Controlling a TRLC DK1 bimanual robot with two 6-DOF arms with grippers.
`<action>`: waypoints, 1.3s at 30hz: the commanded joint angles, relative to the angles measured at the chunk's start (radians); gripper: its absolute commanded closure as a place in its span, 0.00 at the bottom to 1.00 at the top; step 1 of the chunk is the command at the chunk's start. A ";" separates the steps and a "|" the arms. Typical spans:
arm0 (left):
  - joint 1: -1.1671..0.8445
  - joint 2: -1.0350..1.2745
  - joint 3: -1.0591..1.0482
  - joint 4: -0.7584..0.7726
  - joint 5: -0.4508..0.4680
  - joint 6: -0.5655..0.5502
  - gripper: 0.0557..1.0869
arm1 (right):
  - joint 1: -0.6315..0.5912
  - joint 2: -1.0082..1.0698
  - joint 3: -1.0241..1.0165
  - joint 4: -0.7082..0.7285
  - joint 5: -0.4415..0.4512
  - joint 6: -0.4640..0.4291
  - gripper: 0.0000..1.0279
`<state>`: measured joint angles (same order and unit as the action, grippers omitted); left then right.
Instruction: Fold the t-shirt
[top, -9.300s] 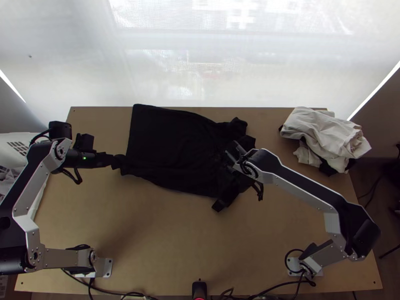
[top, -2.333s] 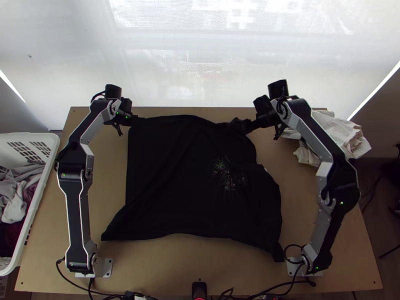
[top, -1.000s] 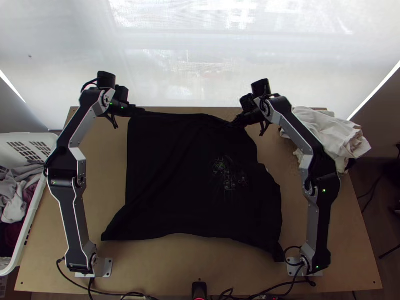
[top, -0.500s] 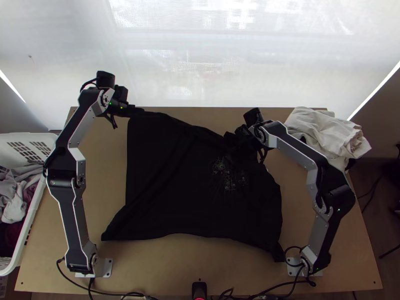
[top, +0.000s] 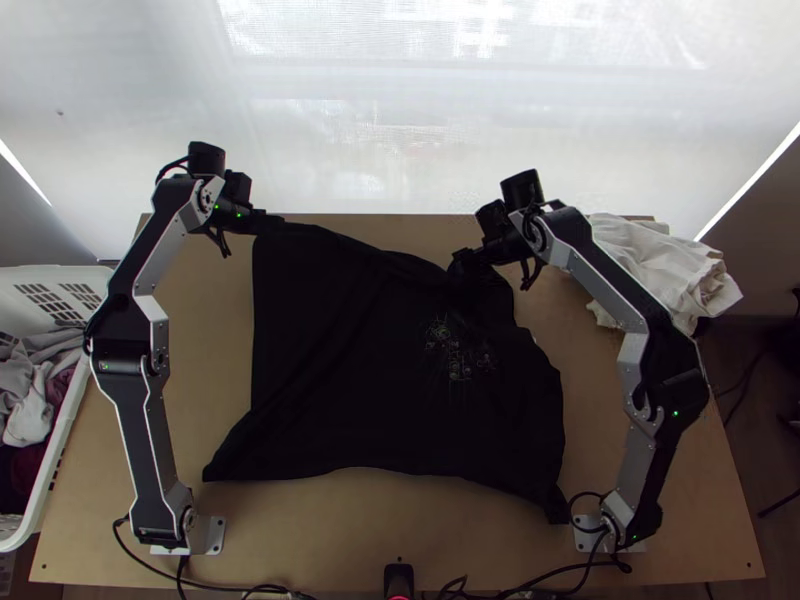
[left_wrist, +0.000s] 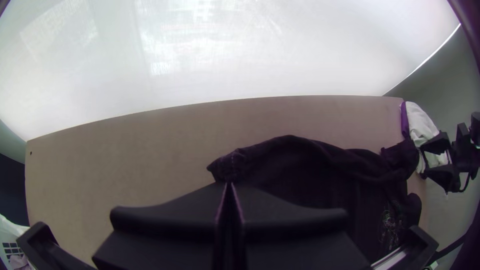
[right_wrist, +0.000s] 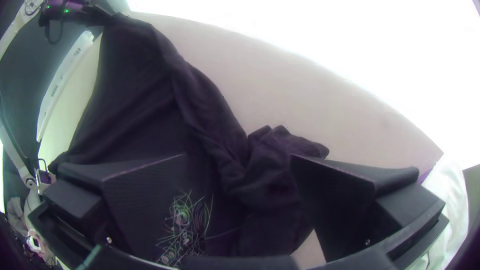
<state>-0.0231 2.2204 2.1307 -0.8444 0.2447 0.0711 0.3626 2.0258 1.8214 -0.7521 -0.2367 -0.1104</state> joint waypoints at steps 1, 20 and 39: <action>-0.005 -0.002 0.000 -0.001 0.001 -0.004 0.97 | 0.004 0.154 0.197 -0.020 -0.003 -0.003 0.07; 0.009 0.001 -0.005 -0.005 0.004 -0.005 0.97 | -0.102 0.312 0.323 -0.237 0.030 -0.061 0.08; 0.015 -0.011 -0.005 -0.018 0.019 -0.004 0.97 | -0.169 0.027 0.085 -0.276 0.062 -0.074 0.07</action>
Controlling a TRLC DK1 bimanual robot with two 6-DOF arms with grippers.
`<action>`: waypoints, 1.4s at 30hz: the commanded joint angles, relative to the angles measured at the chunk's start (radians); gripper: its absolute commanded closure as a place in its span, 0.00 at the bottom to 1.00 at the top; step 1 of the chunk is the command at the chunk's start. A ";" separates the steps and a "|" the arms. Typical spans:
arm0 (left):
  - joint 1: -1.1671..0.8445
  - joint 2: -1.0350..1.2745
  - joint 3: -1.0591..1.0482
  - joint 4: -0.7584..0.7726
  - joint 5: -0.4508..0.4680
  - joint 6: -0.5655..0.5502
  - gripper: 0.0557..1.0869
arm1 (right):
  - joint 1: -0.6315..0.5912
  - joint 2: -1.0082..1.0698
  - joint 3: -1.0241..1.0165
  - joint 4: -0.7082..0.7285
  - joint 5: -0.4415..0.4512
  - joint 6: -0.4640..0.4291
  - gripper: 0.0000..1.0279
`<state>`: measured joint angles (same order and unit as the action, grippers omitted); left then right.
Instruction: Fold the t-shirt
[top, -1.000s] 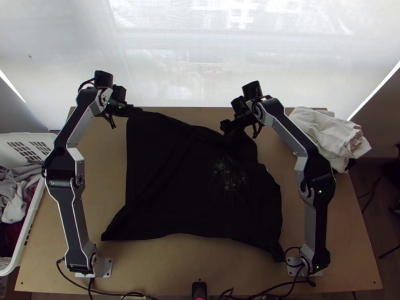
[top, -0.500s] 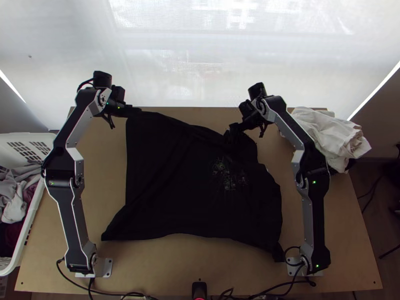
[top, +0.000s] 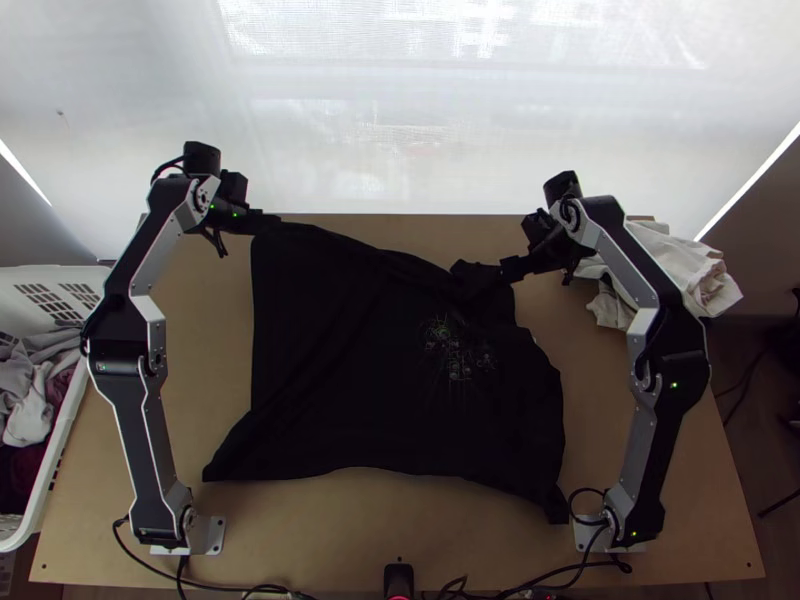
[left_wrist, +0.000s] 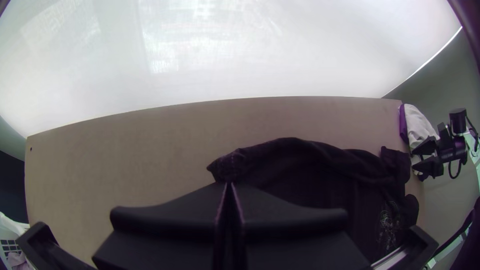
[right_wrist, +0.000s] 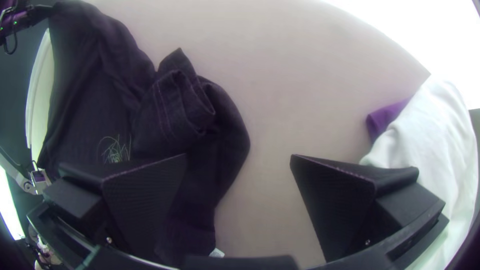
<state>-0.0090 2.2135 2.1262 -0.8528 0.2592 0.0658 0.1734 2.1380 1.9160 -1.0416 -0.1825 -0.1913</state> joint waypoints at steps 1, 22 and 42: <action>0.001 -0.005 0.000 -0.009 0.006 0.005 0.97 | 0.035 -0.081 0.028 0.015 0.008 0.010 0.07; 0.007 -0.005 0.000 -0.014 0.008 0.006 0.97 | 0.195 0.346 0.410 0.032 0.008 -0.031 0.10; 0.006 -0.015 0.000 -0.019 0.009 0.006 0.97 | 0.152 0.356 0.408 0.063 0.017 -0.036 0.97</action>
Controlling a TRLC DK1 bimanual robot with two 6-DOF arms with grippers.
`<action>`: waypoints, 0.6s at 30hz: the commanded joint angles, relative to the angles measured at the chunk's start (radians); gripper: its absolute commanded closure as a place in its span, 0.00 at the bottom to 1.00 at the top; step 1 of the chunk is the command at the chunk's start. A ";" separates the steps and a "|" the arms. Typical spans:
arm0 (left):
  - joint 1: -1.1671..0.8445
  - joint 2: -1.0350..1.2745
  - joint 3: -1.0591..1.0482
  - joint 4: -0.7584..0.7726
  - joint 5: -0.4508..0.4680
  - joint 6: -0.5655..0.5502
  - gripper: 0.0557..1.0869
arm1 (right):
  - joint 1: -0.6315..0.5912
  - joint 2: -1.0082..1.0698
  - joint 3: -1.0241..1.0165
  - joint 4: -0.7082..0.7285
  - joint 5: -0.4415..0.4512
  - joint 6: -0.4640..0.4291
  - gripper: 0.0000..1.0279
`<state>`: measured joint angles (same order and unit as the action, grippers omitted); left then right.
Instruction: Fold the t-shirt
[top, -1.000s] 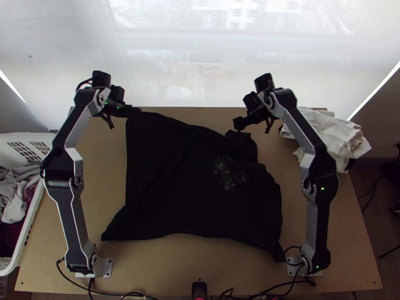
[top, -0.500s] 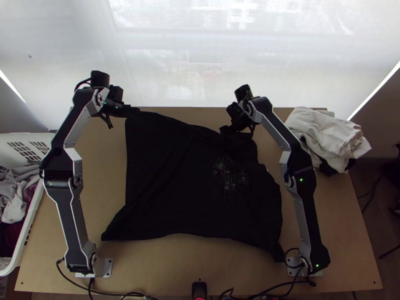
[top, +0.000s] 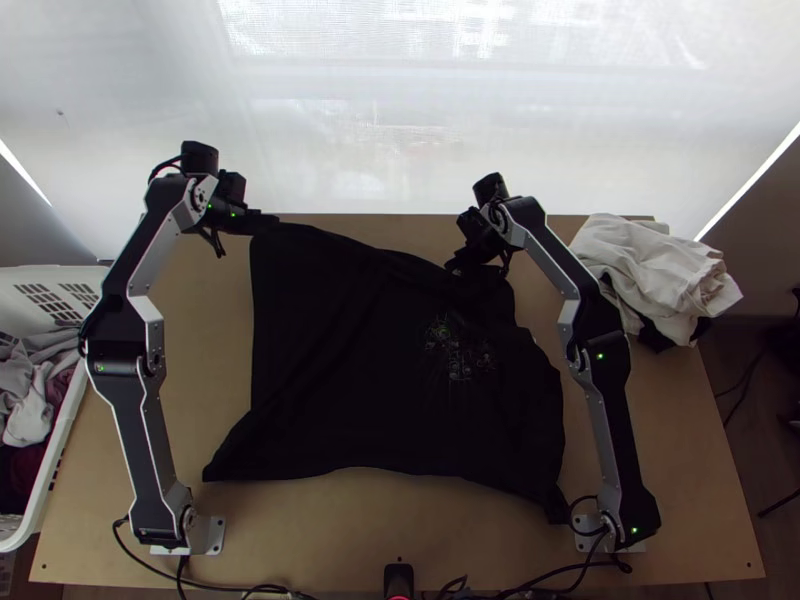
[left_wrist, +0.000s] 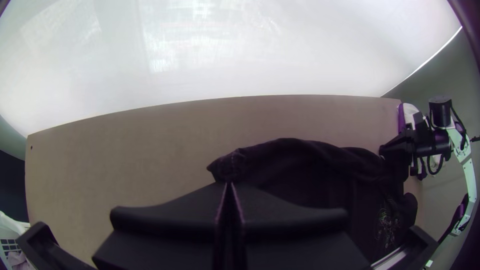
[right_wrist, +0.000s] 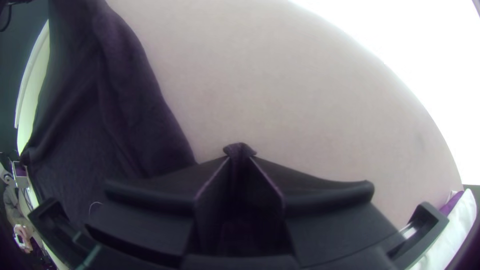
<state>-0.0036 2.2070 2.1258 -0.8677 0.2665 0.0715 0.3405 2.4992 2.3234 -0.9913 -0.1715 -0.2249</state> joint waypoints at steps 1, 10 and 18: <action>0.001 -0.010 0.000 -0.004 0.002 0.001 0.97 | -0.017 -0.008 0.001 0.014 0.009 -0.002 0.97; 0.002 -0.033 0.000 -0.007 0.005 -0.001 0.97 | -0.043 -0.086 0.001 0.062 0.013 0.015 0.97; 0.022 -0.087 0.008 0.004 0.004 0.028 0.97 | -0.090 -0.181 0.004 0.158 0.038 0.030 0.97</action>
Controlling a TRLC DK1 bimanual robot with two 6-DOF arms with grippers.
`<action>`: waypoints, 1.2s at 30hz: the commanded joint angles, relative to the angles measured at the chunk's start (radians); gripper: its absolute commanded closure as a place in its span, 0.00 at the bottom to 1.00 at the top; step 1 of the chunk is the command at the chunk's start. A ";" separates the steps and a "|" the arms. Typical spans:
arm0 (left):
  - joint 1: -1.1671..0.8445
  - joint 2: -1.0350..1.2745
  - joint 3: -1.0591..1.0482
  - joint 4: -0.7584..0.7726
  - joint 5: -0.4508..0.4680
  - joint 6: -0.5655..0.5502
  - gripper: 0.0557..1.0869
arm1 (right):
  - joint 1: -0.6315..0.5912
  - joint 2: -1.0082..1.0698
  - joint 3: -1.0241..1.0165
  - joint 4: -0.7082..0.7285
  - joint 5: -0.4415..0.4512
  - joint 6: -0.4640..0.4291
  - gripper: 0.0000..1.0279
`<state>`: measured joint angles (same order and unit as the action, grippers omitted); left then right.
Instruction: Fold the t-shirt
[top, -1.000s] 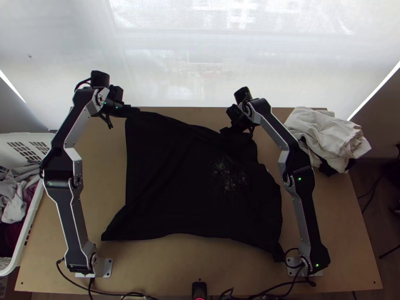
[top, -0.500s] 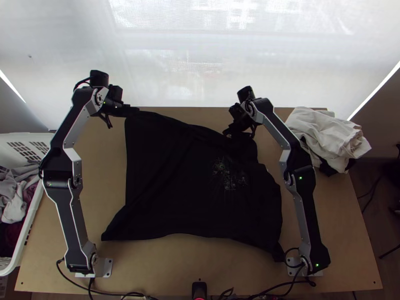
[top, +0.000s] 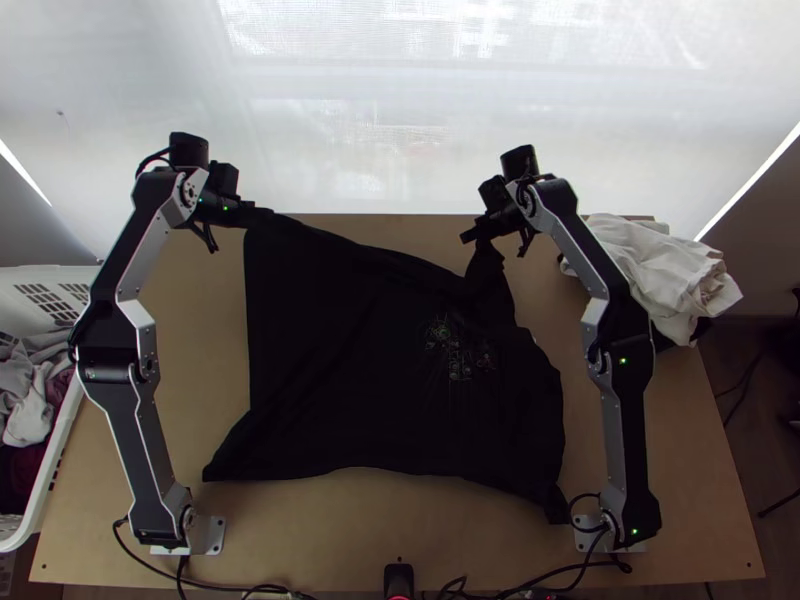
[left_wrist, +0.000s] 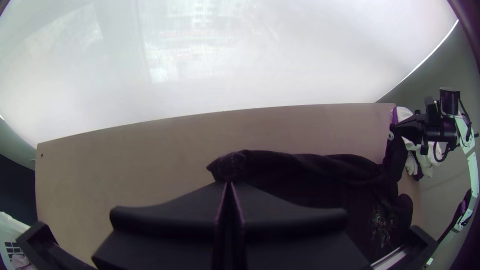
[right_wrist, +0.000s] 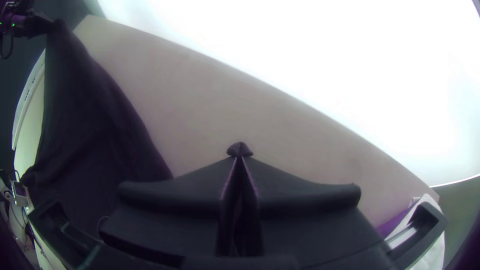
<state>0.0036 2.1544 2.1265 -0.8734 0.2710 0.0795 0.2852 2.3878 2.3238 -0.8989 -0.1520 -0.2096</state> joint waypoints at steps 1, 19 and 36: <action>0.019 -0.037 0.013 0.010 0.000 0.020 0.97 | -0.040 -0.081 0.005 0.077 0.029 0.016 0.97; 0.093 0.009 0.141 0.083 -0.003 0.026 0.97 | -0.127 -0.167 0.008 0.178 0.081 0.041 0.97; 0.107 0.145 0.136 0.335 -0.079 0.036 0.97 | -0.142 -0.108 0.009 0.379 0.178 0.073 0.97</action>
<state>0.1108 2.2490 2.2650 -0.6308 0.2302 0.1017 0.1497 2.2578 2.3329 -0.5846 -0.0036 -0.1474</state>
